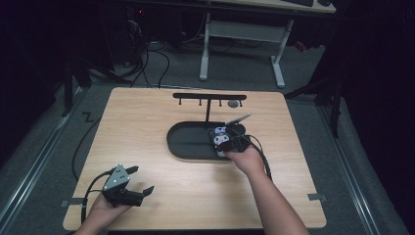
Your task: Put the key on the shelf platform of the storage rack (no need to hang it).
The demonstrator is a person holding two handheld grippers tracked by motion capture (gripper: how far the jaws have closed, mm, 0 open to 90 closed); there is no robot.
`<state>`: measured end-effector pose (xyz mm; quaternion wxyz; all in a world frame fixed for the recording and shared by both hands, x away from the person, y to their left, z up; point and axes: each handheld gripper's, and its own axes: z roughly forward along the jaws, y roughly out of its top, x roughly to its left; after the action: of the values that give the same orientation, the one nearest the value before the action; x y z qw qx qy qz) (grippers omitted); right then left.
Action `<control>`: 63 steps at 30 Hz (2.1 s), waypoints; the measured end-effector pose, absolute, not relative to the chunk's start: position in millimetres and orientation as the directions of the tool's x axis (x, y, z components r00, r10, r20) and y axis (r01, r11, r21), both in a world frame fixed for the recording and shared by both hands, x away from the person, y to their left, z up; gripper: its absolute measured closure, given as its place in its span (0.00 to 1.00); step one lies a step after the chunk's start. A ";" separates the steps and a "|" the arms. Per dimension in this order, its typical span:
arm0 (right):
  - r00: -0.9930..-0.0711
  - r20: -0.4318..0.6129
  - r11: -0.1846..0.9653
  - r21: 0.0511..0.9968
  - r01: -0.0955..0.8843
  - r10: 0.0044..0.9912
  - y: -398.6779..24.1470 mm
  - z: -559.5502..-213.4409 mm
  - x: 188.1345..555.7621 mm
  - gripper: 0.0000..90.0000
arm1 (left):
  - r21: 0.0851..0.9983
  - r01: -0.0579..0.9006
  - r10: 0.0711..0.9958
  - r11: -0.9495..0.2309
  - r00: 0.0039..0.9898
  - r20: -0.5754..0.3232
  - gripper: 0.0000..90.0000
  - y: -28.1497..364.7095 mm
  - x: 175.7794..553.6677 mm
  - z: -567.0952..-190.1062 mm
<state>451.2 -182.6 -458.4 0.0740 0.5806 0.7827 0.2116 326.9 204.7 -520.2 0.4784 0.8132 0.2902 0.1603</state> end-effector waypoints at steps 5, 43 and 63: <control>-0.321 0.119 0.245 0.422 0.873 0.939 -182.1 -451.8 448.1 0.42 | 0.870 0.318 0.625 -0.375 0.781 -0.016 0.08 204.5 327.2 -520.4; -0.375 0.075 0.269 0.570 0.776 0.924 -222.6 -464.3 393.1 0.33 | 0.862 0.314 0.614 -0.399 0.790 -0.003 0.08 198.2 328.6 -522.2; -0.369 -0.018 0.269 0.718 0.642 0.929 -227.1 -508.7 311.9 0.29 | 0.855 0.308 0.602 -0.417 0.799 0.006 0.08 194.0 327.9 -523.3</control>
<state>311.9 -227.1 -508.7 0.2262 0.5143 0.7637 0.3181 327.9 194.0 -523.3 0.4643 0.8269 0.2751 0.1580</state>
